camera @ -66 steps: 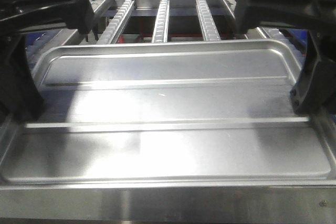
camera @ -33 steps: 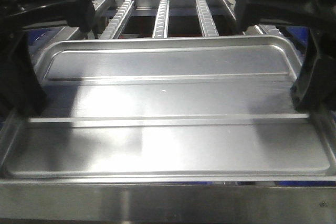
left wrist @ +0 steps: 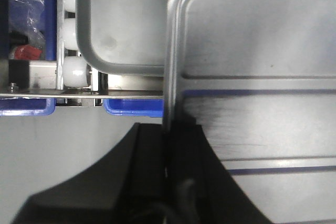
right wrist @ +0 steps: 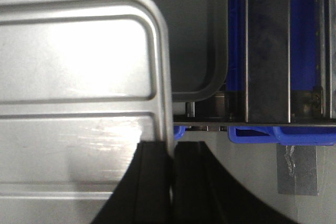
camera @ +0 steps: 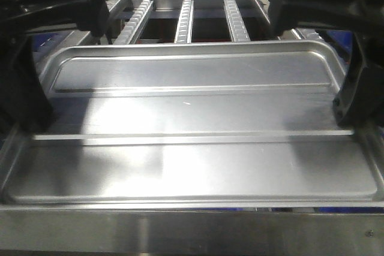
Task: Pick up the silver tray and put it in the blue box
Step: 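Lift the tray with both grippers and pull it toward the robot, then hold the tray level in both grippers while the base drives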
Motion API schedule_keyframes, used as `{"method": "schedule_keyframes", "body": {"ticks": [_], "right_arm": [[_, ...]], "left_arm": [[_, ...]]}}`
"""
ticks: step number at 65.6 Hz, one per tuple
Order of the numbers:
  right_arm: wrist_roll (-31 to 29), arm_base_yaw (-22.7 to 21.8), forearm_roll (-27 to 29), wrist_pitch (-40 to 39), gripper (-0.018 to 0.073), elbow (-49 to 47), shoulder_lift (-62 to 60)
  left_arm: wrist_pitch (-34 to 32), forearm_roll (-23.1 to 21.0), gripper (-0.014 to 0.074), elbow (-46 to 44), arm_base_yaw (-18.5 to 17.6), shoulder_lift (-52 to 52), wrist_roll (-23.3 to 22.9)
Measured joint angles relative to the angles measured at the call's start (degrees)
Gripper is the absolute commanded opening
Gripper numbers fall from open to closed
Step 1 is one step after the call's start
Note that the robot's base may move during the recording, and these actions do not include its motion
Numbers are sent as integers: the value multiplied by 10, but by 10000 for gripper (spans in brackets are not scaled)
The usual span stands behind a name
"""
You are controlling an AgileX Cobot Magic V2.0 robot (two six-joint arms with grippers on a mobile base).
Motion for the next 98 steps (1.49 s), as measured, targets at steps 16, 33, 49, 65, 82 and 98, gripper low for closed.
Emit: {"method": "schedule_keyframes", "body": {"ticks": [16, 33, 49, 65, 82, 98], "right_arm": [[0, 0, 0, 1, 56, 0, 0], [0, 0, 0, 1, 56, 0, 0], [0, 0, 0, 1, 56, 0, 0], [0, 0, 0, 1, 56, 0, 0], [0, 0, 0, 1, 56, 0, 0], [0, 0, 0, 1, 56, 0, 0]], "left_arm": [[0, 0, -104, 0, 0, 0, 0], [0, 0, -104, 0, 0, 0, 0], [0, 0, -104, 0, 0, 0, 0], [0, 0, -104, 0, 0, 0, 0], [0, 0, -104, 0, 0, 0, 0], [0, 0, -104, 0, 0, 0, 0]]}}
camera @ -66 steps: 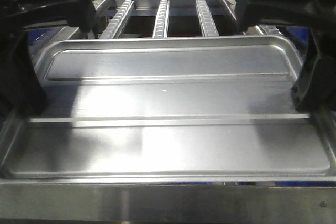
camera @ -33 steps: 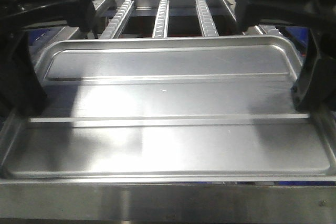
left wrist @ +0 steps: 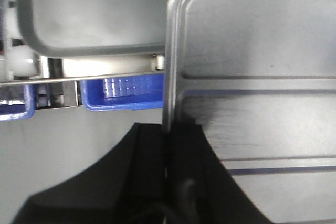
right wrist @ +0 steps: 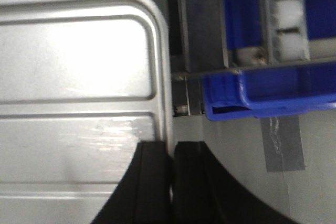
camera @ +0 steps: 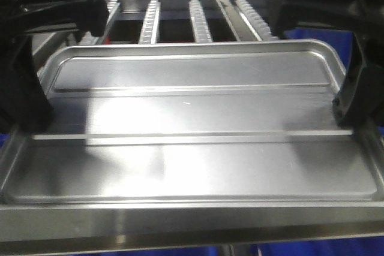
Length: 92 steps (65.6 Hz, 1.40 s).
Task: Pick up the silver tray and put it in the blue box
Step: 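Hold the tray level in both grippers while the base drives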
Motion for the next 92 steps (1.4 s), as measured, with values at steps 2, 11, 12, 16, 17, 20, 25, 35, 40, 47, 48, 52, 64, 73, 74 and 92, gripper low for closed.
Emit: {"method": "schedule_keyframes", "body": {"ticks": [2, 11, 12, 16, 17, 20, 25, 35, 40, 47, 48, 52, 64, 73, 74, 92], "right_arm": [[0, 0, 0, 0, 56, 0, 0], [0, 0, 0, 0, 56, 0, 0], [0, 0, 0, 0, 56, 0, 0], [0, 0, 0, 0, 56, 0, 0], [0, 0, 0, 0, 56, 0, 0], [0, 0, 0, 0, 56, 0, 0], [0, 0, 0, 0, 56, 0, 0], [0, 0, 0, 0, 56, 0, 0], [0, 0, 0, 1, 56, 0, 0], [0, 0, 0, 1, 56, 0, 0], [0, 0, 0, 1, 56, 0, 0], [0, 0, 0, 2, 56, 0, 0], [1, 0, 0, 2, 56, 0, 0], [1, 0, 0, 2, 56, 0, 0], [1, 0, 0, 2, 56, 0, 0], [0, 0, 0, 2, 56, 0, 0]], "left_arm": [[0, 0, -104, 0, 0, 0, 0], [0, 0, -104, 0, 0, 0, 0], [0, 0, -104, 0, 0, 0, 0], [0, 0, -104, 0, 0, 0, 0], [0, 0, -104, 0, 0, 0, 0], [0, 0, -104, 0, 0, 0, 0], [0, 0, -104, 0, 0, 0, 0], [0, 0, -104, 0, 0, 0, 0], [-1, 0, -104, 0, 0, 0, 0], [-1, 0, -104, 0, 0, 0, 0], [-1, 0, -104, 0, 0, 0, 0], [-1, 0, -104, 0, 0, 0, 0], [-1, 0, -104, 0, 0, 0, 0], [-1, 0, -104, 0, 0, 0, 0], [-1, 0, -104, 0, 0, 0, 0], [-1, 0, -104, 0, 0, 0, 0]]}}
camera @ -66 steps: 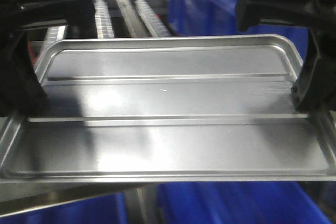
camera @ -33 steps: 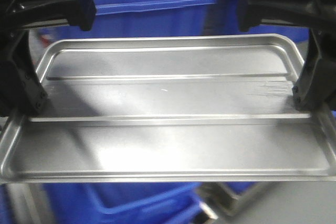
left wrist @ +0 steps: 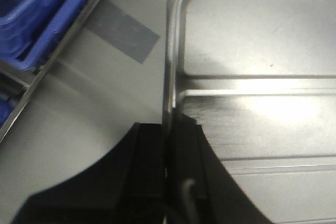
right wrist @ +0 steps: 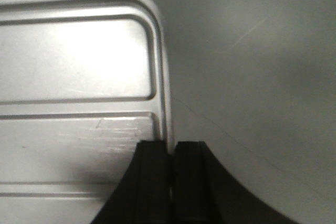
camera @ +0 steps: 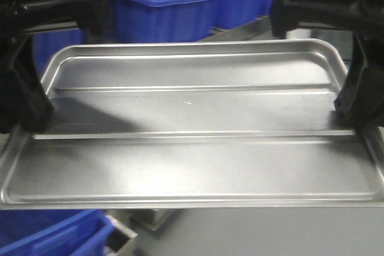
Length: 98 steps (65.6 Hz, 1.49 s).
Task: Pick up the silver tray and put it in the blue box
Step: 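Hold the tray level in both grippers while the base drives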
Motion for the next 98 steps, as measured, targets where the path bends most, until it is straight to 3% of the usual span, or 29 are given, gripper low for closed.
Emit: {"method": "schedule_keyframes", "body": {"ticks": [98], "right_arm": [[1, 0, 0, 3, 56, 0, -2]], "left_arm": [[-2, 0, -104, 0, 0, 0, 0]]}}
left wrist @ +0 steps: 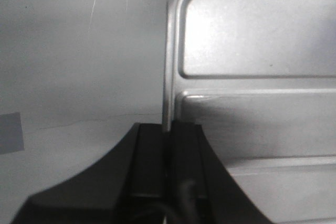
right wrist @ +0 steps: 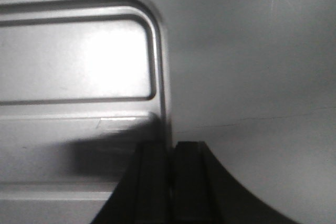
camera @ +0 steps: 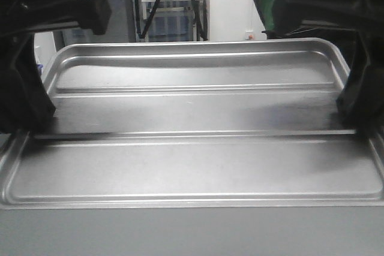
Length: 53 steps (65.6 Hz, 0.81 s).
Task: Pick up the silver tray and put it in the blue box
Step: 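Hold the tray level in both grippers while the base drives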
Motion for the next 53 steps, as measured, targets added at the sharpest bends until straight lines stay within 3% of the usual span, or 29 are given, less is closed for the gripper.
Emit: {"method": "schedule_keyframes", "body": {"ticks": [53], "right_arm": [[0, 0, 0, 0, 56, 0, 0]], "left_arm": [[0, 0, -104, 0, 0, 0, 0]]}}
